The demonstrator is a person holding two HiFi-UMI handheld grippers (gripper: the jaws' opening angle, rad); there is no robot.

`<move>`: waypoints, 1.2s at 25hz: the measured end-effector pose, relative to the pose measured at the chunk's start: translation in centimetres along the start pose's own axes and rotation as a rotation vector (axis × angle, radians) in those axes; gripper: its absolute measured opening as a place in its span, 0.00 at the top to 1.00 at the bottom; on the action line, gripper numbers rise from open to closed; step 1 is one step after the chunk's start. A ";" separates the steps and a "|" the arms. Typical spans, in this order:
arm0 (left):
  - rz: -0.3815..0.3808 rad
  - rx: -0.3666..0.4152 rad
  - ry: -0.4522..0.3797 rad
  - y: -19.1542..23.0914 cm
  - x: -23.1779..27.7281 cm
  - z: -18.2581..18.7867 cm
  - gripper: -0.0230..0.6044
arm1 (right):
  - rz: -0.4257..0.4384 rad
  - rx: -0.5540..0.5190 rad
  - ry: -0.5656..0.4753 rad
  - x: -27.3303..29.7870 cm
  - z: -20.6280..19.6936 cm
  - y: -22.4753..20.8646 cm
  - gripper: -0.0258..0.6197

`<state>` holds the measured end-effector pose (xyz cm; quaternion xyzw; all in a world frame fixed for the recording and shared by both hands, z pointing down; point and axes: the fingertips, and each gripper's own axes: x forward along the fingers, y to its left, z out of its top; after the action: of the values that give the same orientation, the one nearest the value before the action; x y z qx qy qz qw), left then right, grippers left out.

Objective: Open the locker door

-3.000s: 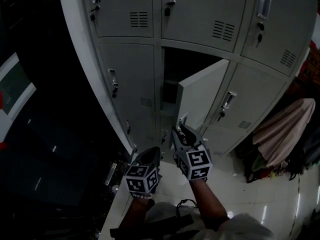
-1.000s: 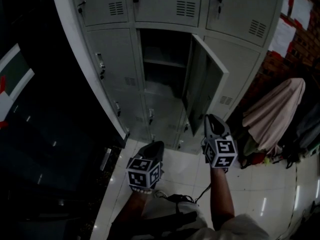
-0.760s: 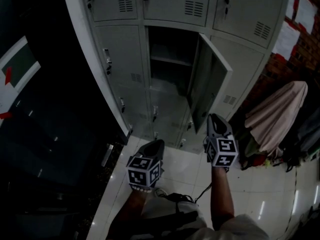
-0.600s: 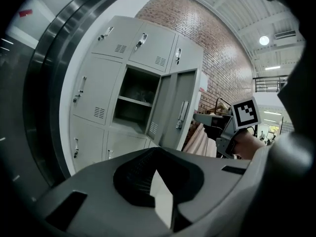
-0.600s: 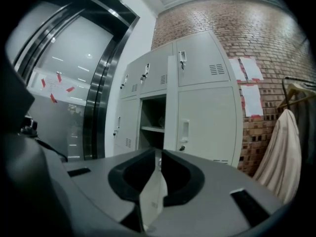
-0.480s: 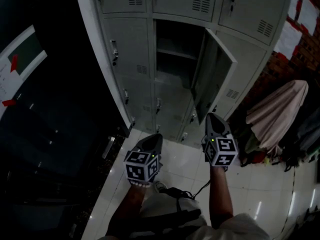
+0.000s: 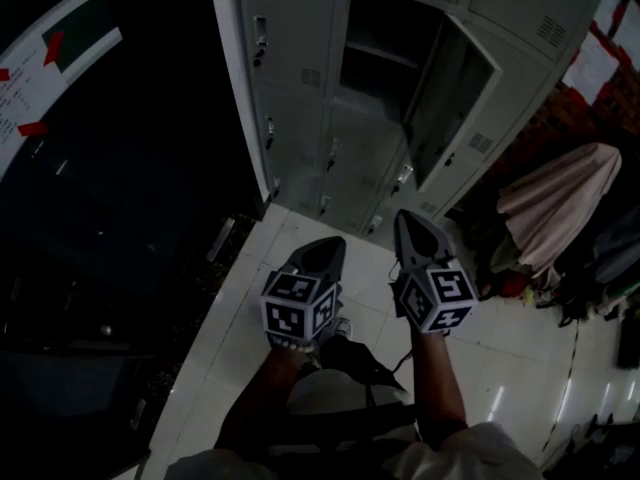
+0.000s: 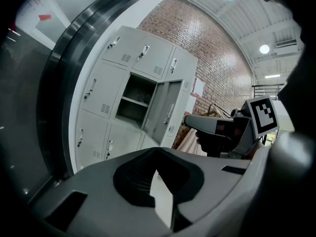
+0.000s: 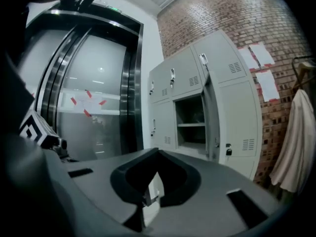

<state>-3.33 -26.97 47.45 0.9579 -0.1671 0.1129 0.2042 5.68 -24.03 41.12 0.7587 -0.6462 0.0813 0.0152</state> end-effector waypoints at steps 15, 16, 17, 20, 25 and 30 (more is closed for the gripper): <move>0.002 0.000 -0.027 -5.6 -0.1 -1.3 0.97 | 0.122 0.072 0.051 -5.7 -3.6 1.1 0.96; 0.002 0.007 -0.029 -6.1 0.1 -1.1 0.97 | 0.122 0.070 0.048 -5.9 -3.5 0.6 0.96; 0.002 0.015 -0.032 -6.5 0.3 -0.9 0.97 | 0.124 0.070 0.043 -6.1 -3.4 0.3 0.96; 0.013 0.027 -0.044 -7.2 0.6 -0.3 0.97 | 0.137 0.070 0.034 -6.1 -3.0 -0.3 0.96; 0.036 0.034 -0.052 -7.6 1.1 0.3 0.97 | 0.153 0.076 0.030 -6.0 -2.8 -1.2 0.96; 0.048 0.031 -0.053 -7.7 1.6 0.5 0.97 | 0.166 0.091 0.028 -5.6 -2.7 -1.9 0.96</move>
<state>1.00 -20.99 44.77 0.9593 -0.1939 0.0947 0.1821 6.39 -17.88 43.11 0.7012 -0.7022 0.1222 -0.0171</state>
